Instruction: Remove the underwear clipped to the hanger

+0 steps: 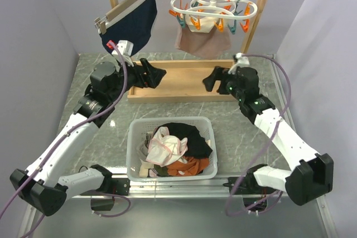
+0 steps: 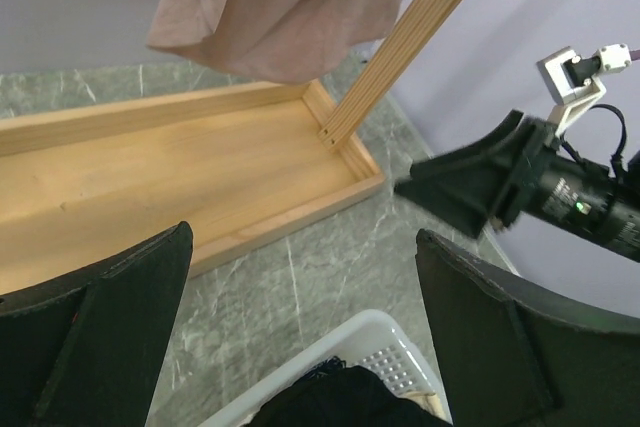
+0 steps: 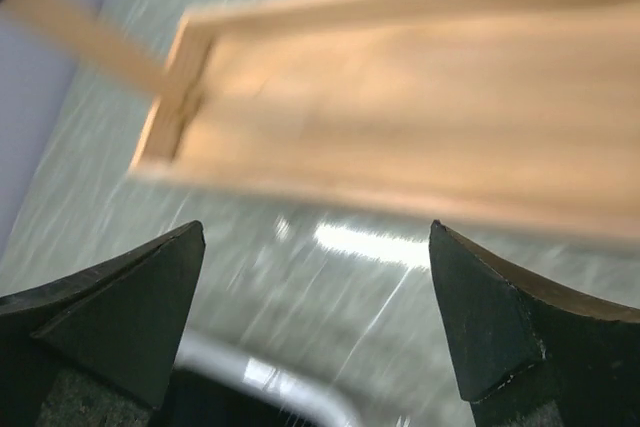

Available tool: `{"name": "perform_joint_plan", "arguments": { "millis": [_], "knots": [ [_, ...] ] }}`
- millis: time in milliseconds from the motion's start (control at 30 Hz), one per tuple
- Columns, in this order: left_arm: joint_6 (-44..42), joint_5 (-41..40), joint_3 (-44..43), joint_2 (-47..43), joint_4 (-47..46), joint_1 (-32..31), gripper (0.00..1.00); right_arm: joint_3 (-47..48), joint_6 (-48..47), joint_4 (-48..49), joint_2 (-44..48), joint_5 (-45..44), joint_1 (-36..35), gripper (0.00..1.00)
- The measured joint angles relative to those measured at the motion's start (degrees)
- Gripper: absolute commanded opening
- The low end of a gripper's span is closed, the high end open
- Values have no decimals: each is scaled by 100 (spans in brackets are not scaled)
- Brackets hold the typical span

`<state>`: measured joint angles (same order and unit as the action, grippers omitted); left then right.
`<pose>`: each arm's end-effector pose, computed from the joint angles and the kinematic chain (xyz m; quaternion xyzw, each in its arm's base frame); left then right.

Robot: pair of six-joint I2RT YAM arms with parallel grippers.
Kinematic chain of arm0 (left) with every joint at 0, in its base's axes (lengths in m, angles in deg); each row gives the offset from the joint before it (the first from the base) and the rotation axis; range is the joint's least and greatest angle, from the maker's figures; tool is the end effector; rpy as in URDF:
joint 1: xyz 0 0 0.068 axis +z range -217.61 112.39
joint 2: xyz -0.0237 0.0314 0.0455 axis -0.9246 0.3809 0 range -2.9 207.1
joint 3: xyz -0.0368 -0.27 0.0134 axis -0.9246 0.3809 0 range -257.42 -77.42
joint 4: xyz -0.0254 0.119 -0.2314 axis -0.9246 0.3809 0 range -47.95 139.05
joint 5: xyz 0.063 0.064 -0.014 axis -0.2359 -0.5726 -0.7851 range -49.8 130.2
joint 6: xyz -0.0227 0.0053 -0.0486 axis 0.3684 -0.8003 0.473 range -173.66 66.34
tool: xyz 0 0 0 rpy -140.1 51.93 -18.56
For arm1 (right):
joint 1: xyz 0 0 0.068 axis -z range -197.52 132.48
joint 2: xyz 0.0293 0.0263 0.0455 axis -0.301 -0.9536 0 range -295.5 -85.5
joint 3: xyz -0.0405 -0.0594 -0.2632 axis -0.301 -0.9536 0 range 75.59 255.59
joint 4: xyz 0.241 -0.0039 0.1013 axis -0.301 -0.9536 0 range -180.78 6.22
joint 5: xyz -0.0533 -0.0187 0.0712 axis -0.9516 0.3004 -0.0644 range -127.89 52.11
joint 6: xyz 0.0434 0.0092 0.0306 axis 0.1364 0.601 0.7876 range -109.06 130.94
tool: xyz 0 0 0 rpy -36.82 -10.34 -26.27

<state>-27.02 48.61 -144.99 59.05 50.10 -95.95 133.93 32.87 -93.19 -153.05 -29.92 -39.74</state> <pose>0.2113 -0.1199 0.4256 0.0614 0.7192 -0.3655 0.5878 0.2519 0.1083 0.3427 -0.0426 0.8101 0.2711 0.5181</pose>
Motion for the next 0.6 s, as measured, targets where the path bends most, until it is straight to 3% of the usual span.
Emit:
{"name": "perform_joint_plan", "arguments": {
  "millis": [200, 367, 600],
  "knots": [
    [0, 2, 17, 195, 39, 0, 100, -1040, 588, 2382, -623, -243, 1021, 100],
    [-2, 33, -7, 339, 50, 0, 99, -713, 879, 3733, -1853, 238, 1403, 100],
    [-2, 33, -76, 651, 129, 0, 100, 291, 844, 4660, -3025, 481, 1412, 100]
  ]
}}
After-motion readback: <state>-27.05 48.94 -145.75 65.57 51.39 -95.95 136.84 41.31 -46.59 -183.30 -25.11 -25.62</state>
